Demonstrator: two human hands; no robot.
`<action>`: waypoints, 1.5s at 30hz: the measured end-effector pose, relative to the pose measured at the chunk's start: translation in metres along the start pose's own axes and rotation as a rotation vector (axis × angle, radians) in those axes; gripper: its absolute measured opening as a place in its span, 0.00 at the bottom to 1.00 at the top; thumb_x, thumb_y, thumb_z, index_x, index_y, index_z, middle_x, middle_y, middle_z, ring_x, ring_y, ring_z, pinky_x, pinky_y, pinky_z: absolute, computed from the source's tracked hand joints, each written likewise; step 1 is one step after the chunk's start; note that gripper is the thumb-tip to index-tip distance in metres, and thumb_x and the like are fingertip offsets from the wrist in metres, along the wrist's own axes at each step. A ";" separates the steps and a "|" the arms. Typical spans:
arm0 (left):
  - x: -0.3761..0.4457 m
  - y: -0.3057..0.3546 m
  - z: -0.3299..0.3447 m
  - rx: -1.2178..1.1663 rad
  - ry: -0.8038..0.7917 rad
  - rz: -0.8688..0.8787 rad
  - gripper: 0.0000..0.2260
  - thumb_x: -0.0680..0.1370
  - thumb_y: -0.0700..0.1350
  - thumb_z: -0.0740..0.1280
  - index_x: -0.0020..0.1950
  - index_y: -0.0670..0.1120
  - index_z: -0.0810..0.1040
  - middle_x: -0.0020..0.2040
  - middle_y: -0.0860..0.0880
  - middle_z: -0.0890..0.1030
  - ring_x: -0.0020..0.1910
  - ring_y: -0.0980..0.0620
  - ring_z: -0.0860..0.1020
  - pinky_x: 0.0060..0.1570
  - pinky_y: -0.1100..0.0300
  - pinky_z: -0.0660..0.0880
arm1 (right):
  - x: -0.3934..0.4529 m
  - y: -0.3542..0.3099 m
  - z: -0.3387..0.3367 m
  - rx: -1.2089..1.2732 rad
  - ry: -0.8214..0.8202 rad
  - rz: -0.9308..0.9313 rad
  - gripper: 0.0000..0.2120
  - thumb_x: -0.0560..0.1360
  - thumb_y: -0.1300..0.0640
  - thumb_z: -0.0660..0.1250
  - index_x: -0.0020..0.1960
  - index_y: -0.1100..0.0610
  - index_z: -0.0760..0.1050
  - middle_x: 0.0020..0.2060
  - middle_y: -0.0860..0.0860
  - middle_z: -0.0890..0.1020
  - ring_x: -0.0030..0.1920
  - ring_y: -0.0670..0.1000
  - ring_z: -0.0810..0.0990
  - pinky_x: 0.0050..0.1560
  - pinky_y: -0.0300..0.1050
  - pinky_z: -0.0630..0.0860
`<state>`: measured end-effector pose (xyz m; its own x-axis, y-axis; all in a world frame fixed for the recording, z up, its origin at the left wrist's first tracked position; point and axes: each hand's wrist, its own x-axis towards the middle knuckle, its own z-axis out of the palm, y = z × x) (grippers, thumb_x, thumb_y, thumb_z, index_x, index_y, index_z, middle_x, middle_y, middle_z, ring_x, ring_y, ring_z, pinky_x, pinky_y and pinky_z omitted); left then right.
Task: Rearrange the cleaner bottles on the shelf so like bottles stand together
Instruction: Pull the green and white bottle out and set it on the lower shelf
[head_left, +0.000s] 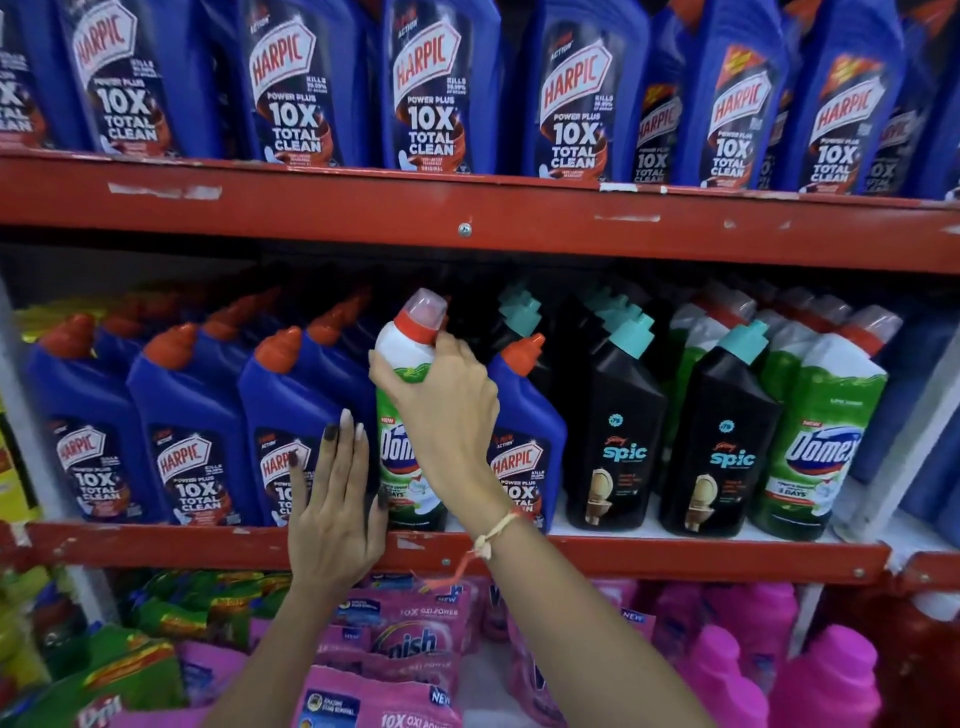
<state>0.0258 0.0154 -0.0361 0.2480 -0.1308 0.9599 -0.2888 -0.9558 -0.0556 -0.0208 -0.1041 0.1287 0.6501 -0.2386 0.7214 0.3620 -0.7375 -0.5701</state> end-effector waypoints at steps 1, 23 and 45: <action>0.000 0.000 0.000 0.000 0.012 0.001 0.27 0.84 0.51 0.48 0.82 0.41 0.52 0.83 0.46 0.50 0.82 0.49 0.51 0.80 0.45 0.44 | 0.001 0.000 0.000 0.024 -0.002 0.002 0.27 0.71 0.38 0.69 0.55 0.60 0.76 0.50 0.55 0.82 0.48 0.60 0.80 0.39 0.49 0.70; -0.002 0.002 0.000 0.009 0.023 0.038 0.26 0.84 0.46 0.49 0.82 0.40 0.52 0.83 0.46 0.48 0.82 0.50 0.50 0.80 0.48 0.44 | -0.073 0.056 -0.091 0.203 0.133 -0.015 0.20 0.62 0.38 0.71 0.46 0.51 0.80 0.38 0.44 0.82 0.38 0.42 0.78 0.41 0.37 0.76; -0.003 0.002 -0.001 0.025 0.004 0.025 0.25 0.85 0.47 0.47 0.81 0.39 0.54 0.83 0.49 0.47 0.82 0.50 0.49 0.80 0.47 0.43 | -0.206 0.197 -0.010 0.029 -0.179 0.189 0.26 0.61 0.36 0.70 0.47 0.57 0.80 0.38 0.48 0.84 0.37 0.44 0.80 0.38 0.35 0.78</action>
<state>0.0233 0.0139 -0.0390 0.2374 -0.1541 0.9591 -0.2721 -0.9584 -0.0866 -0.0904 -0.2072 -0.1285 0.8151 -0.2527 0.5214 0.2405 -0.6712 -0.7012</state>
